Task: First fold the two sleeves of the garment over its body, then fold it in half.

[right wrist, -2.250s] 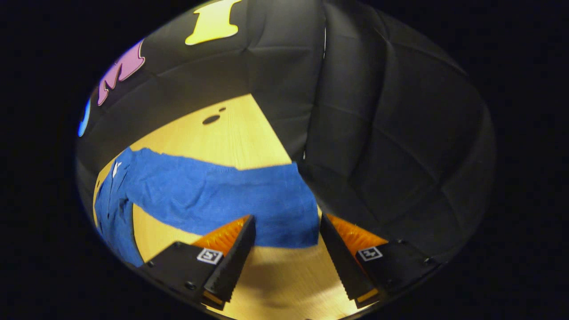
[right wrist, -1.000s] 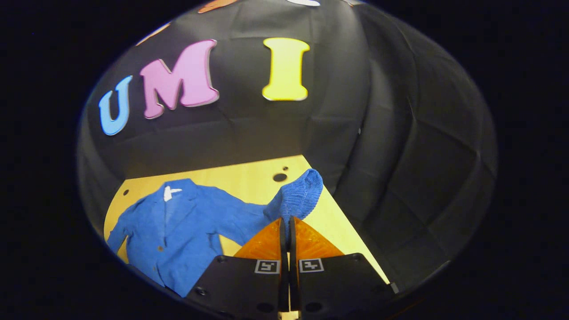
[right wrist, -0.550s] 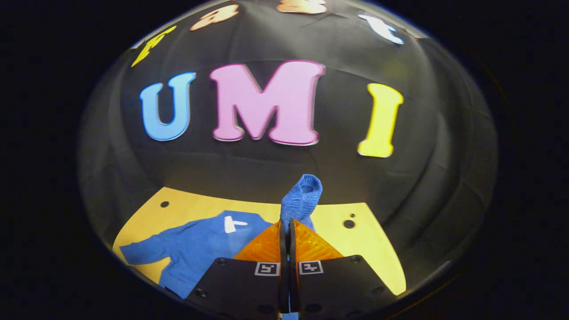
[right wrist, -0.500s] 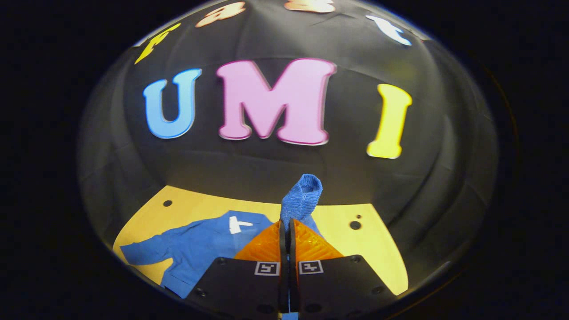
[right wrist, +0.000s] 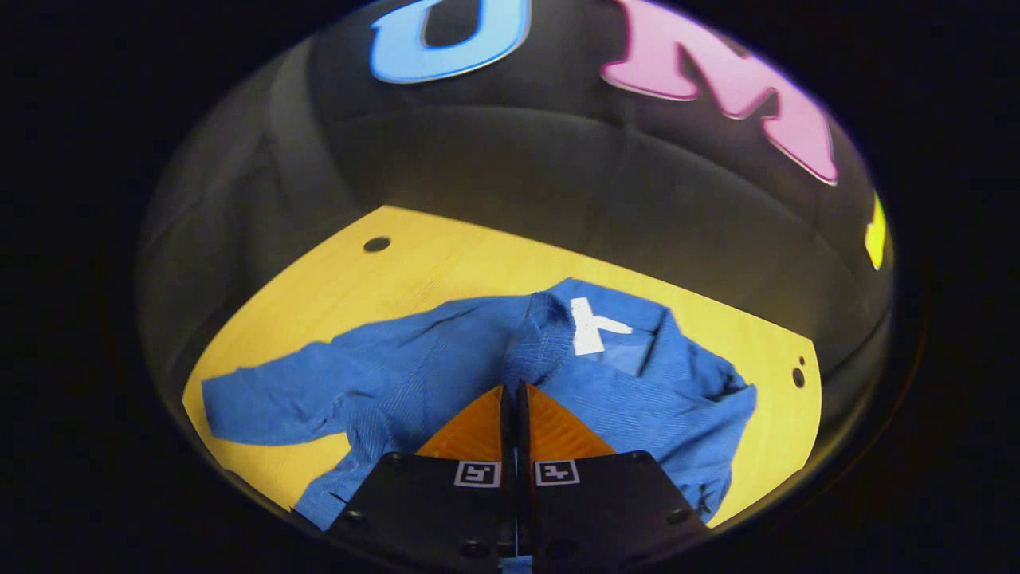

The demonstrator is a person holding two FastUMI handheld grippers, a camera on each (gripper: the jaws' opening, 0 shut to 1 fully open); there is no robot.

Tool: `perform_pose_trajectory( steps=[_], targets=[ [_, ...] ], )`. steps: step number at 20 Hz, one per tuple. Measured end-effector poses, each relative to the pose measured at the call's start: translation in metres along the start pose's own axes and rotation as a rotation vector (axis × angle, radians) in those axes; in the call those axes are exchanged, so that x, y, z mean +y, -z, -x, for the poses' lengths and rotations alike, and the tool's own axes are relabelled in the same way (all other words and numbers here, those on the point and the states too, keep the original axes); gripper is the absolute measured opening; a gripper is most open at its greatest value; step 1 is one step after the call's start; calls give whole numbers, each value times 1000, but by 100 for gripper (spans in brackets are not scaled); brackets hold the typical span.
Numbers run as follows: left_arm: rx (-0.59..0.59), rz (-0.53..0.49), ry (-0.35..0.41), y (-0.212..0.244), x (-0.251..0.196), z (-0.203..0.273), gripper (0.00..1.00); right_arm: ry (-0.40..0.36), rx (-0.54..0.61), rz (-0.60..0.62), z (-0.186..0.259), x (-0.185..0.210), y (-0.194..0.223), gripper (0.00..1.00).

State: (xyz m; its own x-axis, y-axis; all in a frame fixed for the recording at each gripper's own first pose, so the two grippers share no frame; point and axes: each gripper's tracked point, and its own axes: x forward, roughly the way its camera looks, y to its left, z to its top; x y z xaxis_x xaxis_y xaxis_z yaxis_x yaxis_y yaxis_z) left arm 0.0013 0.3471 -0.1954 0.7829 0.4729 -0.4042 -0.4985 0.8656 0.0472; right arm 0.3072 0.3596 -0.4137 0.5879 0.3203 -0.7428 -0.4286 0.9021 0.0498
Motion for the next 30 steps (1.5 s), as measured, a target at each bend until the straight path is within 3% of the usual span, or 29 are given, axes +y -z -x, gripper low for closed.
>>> perform_pose_trajectory(
  steps=[5, 6, 7, 11, 16, 19, 25, 26, 27, 29, 30],
  targets=[
    [55, 43, -56, 31, 21, 0, 84, -144, 50, -114, -15, 48, 6, 10],
    [65, 57, -50, 36, 21, -2, 80, -175, 44, -132, -10, 54, 3, 15],
    [76, 73, -40, 43, 19, -5, 82, -204, 32, -149, -8, 60, -3, 24],
    [216, 93, -3, 84, 13, -25, 83, -227, -26, -149, 32, 58, -23, 100],
    [358, 68, -26, 121, 11, -75, 84, -282, -175, -103, 138, 33, -39, 96],
    [432, 101, -22, 146, 9, -105, 84, -265, -218, -76, 199, -1, -26, 96],
    [503, 59, -15, 185, 11, -142, 85, -109, -202, -200, 259, -84, 29, 95],
    [536, 24, -59, 194, 16, -141, 84, -58, -190, -210, 262, -102, 42, 96],
    [425, -52, -12, 181, 14, -158, 85, -32, -171, -229, 267, -115, 54, 96],
    [456, -117, 30, 201, 11, -156, 77, -22, -161, -284, 274, -121, 67, 96],
    [449, -86, 24, 201, 12, -161, 81, -16, -156, -304, 277, -124, 72, 96]
  ],
)
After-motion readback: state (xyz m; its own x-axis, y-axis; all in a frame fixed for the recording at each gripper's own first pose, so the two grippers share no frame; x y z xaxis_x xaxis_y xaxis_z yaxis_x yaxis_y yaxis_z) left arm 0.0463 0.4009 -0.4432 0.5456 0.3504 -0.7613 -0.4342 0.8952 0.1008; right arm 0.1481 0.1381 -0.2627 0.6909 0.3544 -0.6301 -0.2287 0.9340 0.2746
